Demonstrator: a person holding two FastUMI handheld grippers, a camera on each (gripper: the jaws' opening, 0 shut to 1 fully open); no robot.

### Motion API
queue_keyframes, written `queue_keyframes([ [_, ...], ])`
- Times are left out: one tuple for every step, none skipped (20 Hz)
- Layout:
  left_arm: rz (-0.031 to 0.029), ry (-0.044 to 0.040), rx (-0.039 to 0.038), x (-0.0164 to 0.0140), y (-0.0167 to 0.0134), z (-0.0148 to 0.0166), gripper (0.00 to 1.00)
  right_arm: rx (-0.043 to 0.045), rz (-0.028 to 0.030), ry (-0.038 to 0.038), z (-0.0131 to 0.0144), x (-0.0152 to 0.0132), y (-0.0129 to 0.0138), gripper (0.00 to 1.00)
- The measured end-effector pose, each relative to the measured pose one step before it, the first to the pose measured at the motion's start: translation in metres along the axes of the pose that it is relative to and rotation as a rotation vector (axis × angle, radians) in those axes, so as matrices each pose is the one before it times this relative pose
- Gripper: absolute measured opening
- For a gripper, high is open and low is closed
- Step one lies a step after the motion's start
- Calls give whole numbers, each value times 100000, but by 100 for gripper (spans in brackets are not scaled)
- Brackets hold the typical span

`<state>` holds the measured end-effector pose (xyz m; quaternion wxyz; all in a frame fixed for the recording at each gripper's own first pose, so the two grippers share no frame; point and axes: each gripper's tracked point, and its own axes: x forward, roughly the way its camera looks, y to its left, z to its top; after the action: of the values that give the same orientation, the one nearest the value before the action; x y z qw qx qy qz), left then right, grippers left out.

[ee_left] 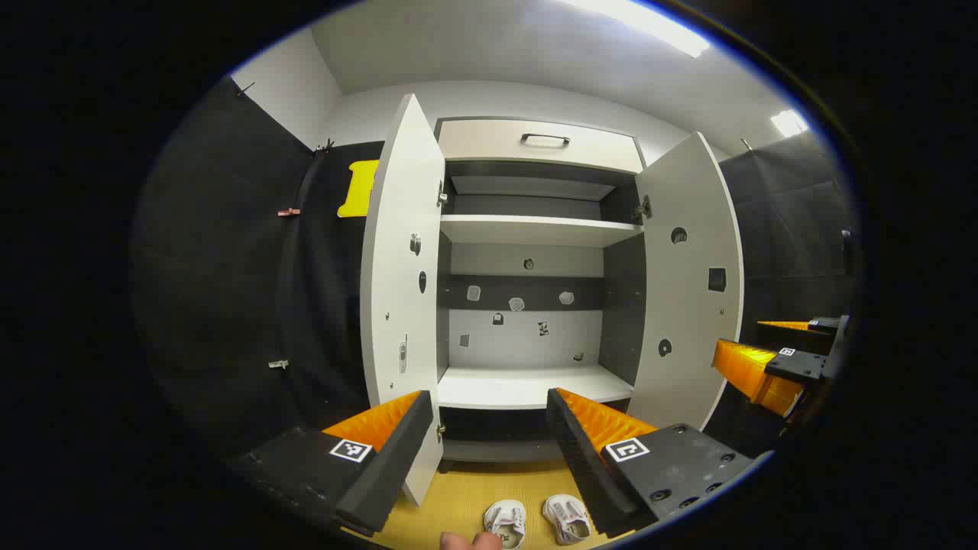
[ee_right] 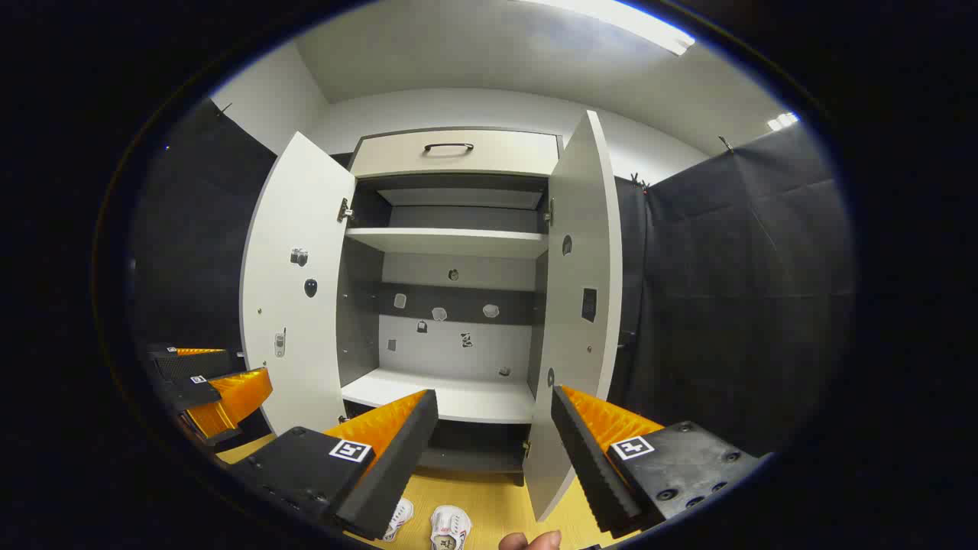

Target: Grab one shoe with the right hand and put it into the shoe cabinet, grab the other shoe with the left hand and put it into the shoe cabinet; then close the right door with the right hand and the left door with the left hand.

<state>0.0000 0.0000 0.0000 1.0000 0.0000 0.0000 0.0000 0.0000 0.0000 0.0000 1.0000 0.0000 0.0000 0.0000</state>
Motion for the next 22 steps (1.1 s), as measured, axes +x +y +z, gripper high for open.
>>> queue_keyframes([
  [225,2,543,56,11,42,95,-87,-155,610,-147,104,-82,98],
  [124,129,648,28,8,-153,95,-199,-145,696,-257,51,7,98],
  [41,222,708,20,-20,-19,95,-41,-42,801,-220,-2,-34,98],
  [183,237,736,-36,-55,-116,95,457,8,400,-108,-14,-15,98],
  [90,159,490,47,8,-41,95,777,162,373,-72,-23,82,98],
  [49,-28,365,-50,-14,-39,95,703,146,264,-116,-45,40,98],
  [-97,-121,87,-7,-40,98,95,312,79,252,-100,-37,65,98],
  [-119,-144,4,-24,-14,-4,95,-398,-71,-314,-44,-240,104,98],
  [-34,-61,66,-31,-51,101,94,-380,-330,-65,-84,-89,32,98],
  [-19,-78,58,-4,23,-64,95,-119,-171,27,-87,-44,21,98],
  [0,-21,28,-107,11,55,95,208,-152,262,-94,-109,-45,98],
  [-29,-91,-97,-26,-30,-15,94,392,48,190,-81,6,-12,98],
  [40,-75,-85,11,19,50,94,347,-21,111,-50,-32,6,98],
  [97,-125,-133,-67,14,10,95,182,-159,-107,-29,-24,-113,98],
  [16,-44,-165,-84,-45,36,94,69,-109,-157,15,-37,-70,98],
  [138,-41,-86,-83,78,-42,94,18,-65,-26,-41,-72,-18,98],
  [125,-71,92,-51,22,36,94,150,187,26,-10,-34,56,97],
  [252,-210,85,-39,130,5,95,176,249,74,-19,10,96,97],
  [108,-215,33,-45,47,103,95,99,251,270,-101,-61,113,98],
  [96,-150,-45,-60,37,-25,94,-51,172,168,-150,-38,46,98],
  [125,-98,-102,-46,70,83,94,16,278,328,-102,-21,127,98],
  [105,-56,-51,-84,72,-111,95,276,746,482,-194,-39,191,98],
])
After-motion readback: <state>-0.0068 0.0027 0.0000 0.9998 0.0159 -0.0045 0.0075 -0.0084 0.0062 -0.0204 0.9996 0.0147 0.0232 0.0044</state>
